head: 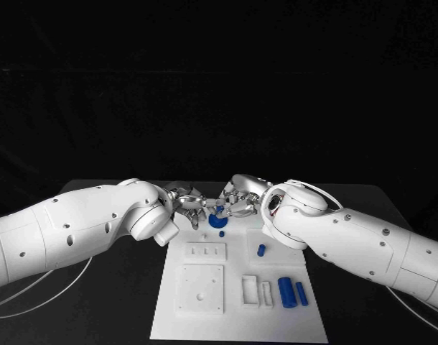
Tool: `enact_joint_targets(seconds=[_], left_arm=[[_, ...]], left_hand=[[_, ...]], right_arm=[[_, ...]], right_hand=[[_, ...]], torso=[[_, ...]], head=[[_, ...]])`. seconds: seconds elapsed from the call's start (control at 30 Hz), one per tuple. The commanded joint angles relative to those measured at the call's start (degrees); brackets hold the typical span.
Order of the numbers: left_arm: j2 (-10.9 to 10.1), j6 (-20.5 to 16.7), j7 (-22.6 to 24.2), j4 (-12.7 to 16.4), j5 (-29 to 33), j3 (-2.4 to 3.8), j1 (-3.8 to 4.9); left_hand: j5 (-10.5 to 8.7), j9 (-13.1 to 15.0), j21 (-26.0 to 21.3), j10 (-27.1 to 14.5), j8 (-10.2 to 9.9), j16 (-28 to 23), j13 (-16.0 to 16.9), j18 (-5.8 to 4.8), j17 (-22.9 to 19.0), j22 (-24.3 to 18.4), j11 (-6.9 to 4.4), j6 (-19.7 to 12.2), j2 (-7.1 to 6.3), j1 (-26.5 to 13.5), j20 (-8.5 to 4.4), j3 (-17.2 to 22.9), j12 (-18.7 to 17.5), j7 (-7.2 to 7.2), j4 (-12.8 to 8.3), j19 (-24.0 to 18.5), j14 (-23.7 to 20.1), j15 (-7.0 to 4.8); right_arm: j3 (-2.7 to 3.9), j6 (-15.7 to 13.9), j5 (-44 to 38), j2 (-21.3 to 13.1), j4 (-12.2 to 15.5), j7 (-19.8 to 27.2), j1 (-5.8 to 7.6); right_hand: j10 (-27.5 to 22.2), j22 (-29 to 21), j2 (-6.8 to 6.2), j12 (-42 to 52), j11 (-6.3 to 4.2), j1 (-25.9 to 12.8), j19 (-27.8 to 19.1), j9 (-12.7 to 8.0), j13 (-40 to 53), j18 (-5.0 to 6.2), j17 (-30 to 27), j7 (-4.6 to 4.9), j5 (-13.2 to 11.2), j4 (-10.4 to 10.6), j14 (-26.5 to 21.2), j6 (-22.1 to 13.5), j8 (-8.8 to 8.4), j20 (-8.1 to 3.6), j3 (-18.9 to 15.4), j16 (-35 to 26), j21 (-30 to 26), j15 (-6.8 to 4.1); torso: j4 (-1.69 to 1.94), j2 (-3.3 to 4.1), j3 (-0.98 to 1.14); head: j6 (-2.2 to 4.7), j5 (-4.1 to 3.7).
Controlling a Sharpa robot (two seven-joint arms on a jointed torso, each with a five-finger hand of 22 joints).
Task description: Assemble the parts on the task board
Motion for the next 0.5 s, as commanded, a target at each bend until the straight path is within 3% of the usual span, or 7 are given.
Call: enact_joint_targets(seconds=[0.03, 0.3, 0.5], left_arm=[[0.1, 0.2, -0.5, 0.2, -0.6, 0.04, 0.06], [0.2, 0.0, -0.6, 0.5, -0.5, 0.04, 0.06], [0.3, 0.6, 0.2, 0.6, 0.0, 0.04, 0.06]], left_hand=[[-0.16, -0.4, -0.3, -0.1, -0.4, -0.5, -0.2, -0.34, -0.1, 0.1, 0.47, 0.0, 0.67, 0.3, 0.16, -0.2, -0.5, 0.57, -0.6, 0.3, -0.1, 0.23], [-0.14, -3.1, -1.0, 0.1, -1.7, -0.7, -0.4, -0.27, -0.3, 0.4, 0.63, 0.3, 1.64, 0.5, 0.23, -1.0, -1.1, 0.82, -2.2, 0.6, 0.0, 0.35], [-0.12, -5.0, -1.2, 0.3, -1.5, -0.7, -0.4, -0.26, -0.3, 0.9, 0.53, 0.7, 4.46, 1.6, 0.18, -2.1, -1.2, 0.85, -5.2, 0.8, 0.1, 0.22]], right_arm=[[-0.04, 0.8, -0.6, 0.0, 0.3, -0.1, 0.00], [-0.15, 0.9, -0.7, 0.1, 0.4, -0.1, 0.00], [-0.18, 0.7, -0.7, 0.5, 0.0, 0.1, 0.00]], right_hand=[[0.3, 7.0, 0.48, -0.3, -0.06, -0.1, 2.3, 0.1, 0.1, -0.31, 0.0, -0.08, -0.1, 0.0, 0.2, 0.6, 0.20, -0.38, -0.2, -0.2, 0.0, -0.39], [0.3, 6.9, 0.48, -0.4, -0.05, -0.1, 2.3, 0.1, 0.0, -0.29, -0.1, -0.08, -0.2, 0.1, 0.1, 0.5, 0.19, -0.38, -0.3, -0.3, -0.2, -0.38], [0.3, 6.9, 0.48, -0.4, -0.05, -0.1, 2.3, 0.1, 0.0, -0.29, -0.1, -0.08, -0.2, 0.1, 0.1, 0.5, 0.19, -0.38, -0.3, -0.3, -0.2, -0.38]], torso=[[0.04, -0.05, -0.07], [0.05, 0.01, -0.03], [0.07, -0.02, -0.11]], head=[[-0.17, -0.16], [-0.42, -0.11], [-0.64, -0.13]])
